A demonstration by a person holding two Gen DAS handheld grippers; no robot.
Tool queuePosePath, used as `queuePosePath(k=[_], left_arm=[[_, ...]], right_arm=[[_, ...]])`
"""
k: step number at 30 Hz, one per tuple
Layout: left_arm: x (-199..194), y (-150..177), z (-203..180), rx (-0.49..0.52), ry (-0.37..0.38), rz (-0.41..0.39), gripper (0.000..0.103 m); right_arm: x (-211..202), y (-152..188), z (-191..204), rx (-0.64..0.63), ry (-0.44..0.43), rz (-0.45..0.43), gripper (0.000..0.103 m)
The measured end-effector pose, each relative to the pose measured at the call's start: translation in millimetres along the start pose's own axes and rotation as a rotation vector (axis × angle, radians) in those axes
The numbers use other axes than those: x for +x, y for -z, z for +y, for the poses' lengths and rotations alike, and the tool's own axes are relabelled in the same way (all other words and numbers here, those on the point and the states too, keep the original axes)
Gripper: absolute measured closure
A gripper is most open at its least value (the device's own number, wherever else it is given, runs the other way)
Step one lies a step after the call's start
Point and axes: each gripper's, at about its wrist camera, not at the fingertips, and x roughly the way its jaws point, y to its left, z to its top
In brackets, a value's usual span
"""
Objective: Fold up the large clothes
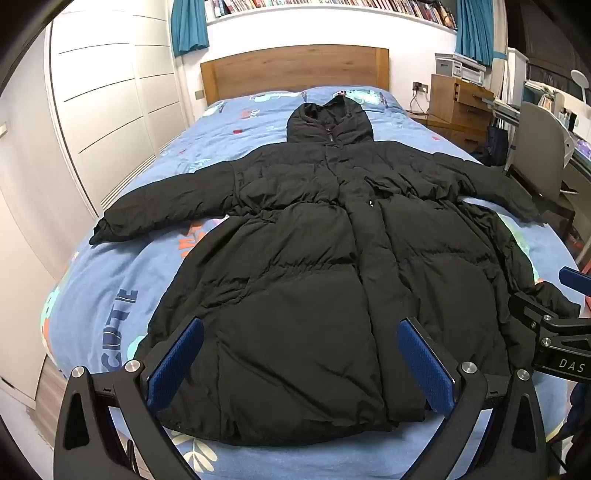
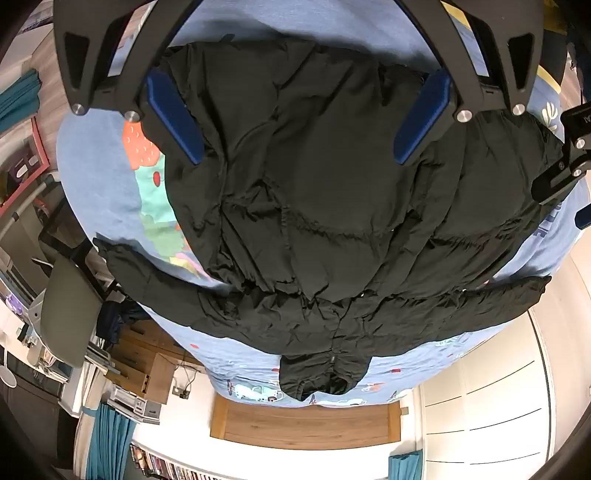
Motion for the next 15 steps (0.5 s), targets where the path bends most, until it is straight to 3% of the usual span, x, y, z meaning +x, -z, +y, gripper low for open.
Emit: queuePosePath(k=[15], left_arm=[[1.7,0.5,-2.2,0.006,0.035,0.018,0.001]], right_arm=[[-0.3,-0.5,2.6,0.0,-0.001,0.003,0.0]])
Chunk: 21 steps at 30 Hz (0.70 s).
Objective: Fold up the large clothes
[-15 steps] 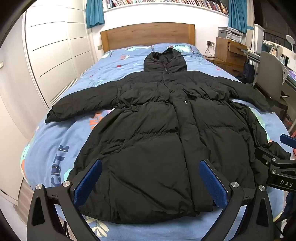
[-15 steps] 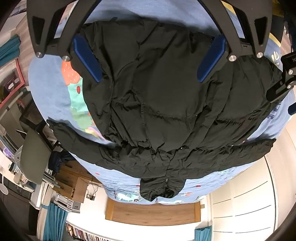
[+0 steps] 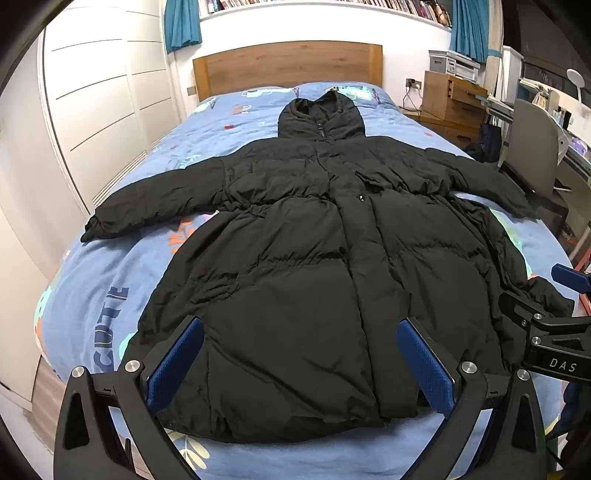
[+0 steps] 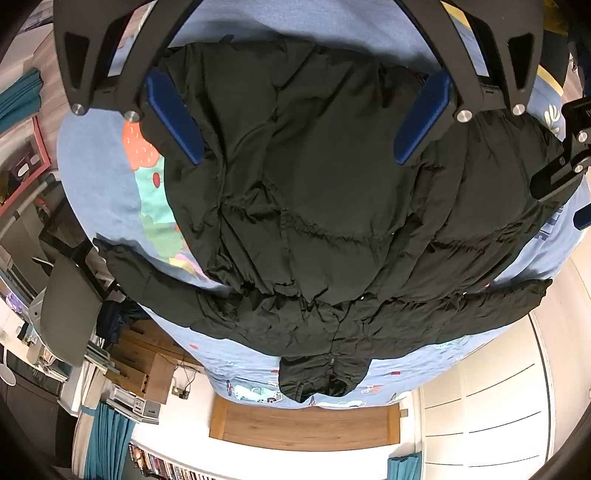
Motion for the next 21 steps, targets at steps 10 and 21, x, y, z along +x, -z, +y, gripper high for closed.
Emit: queuePosePath(k=[10,21], left_arm=[[1.1,0.8,-1.3,0.005,0.0,0.005,0.001],[2.6,1.2,-2.3,0.009,0.004,0.01,0.001]], right_arm=[[5.0,4.3,-2.2,-0.002,0.0,0.004,0.0],[5.3,4.1,-1.6,-0.003,0.002,0.006,0.0]])
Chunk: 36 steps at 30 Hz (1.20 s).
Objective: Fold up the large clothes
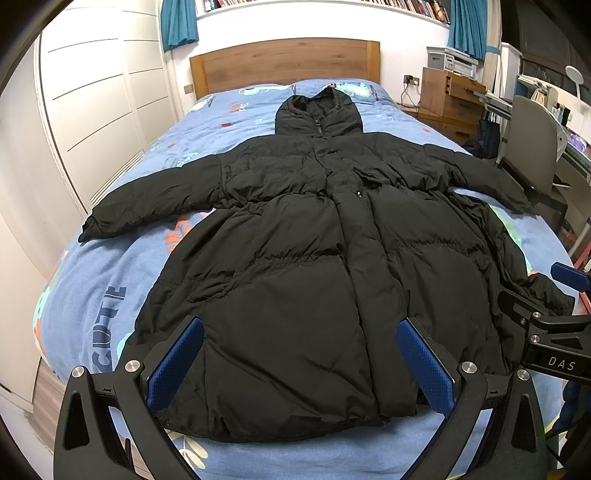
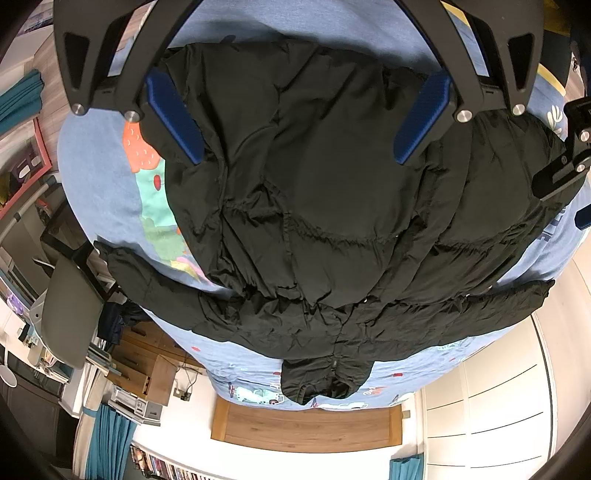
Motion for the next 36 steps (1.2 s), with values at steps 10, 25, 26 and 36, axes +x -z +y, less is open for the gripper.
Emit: queuePosePath(k=[10,25,26,36], left_arm=[[4.7,-0.3,-1.1,-0.003,0.009,0.018,0.0],[10.0,-9.8,-1.3,0.009,0.013,0.036,0.001],[10.5,-12.0,-1.0,0.01,0.009,0.037,0.001],[10.4,-42.5,-2.2,0.029,-0.022,0.016,0.001]], right_arm=[[0.6,1.5,-1.3,-0.001,-0.001,-0.002,0.0],[11.2,-8.1,-8.4,0.015,-0.018,0.001,0.0],[11.5,-10.7,-8.7,0.018,-0.018,0.0,0.0],[16.2,-39.5,-23.8,0.039,-0.017,-0.034,0.0]])
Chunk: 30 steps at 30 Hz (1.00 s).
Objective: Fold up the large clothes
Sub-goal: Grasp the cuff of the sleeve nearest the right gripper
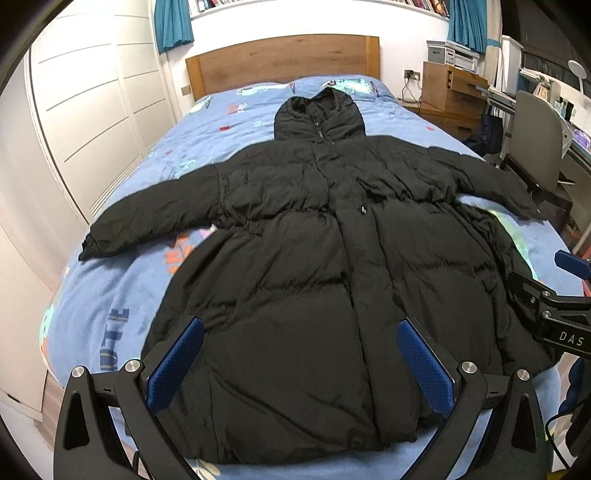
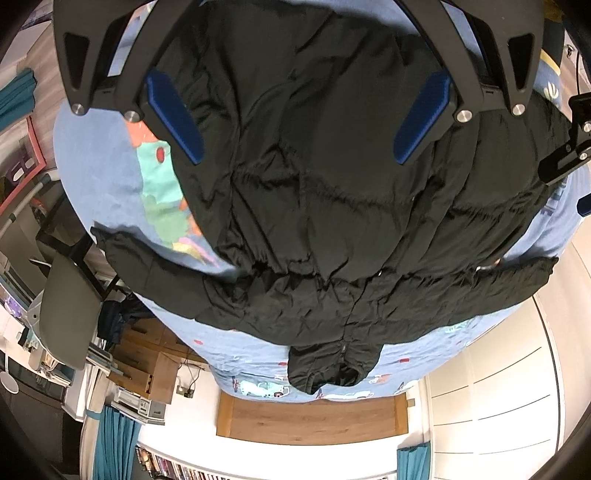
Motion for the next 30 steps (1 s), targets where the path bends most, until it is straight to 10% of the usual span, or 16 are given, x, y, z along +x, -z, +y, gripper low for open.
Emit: queuePosePath(k=[19,30], left_arm=[[38.4,-103.9,0.4,0.039,-0.052,-0.087,0.001],[102.2,-145.8,-1.6,0.048,-0.073,-0.068,0.001]], right_arm=[[73.9,-105.3,-83.0,0.138,0.124,-0.056,0.0],[139.3,-103.7,-174.6,0.348,0.199,0.026,0.0]])
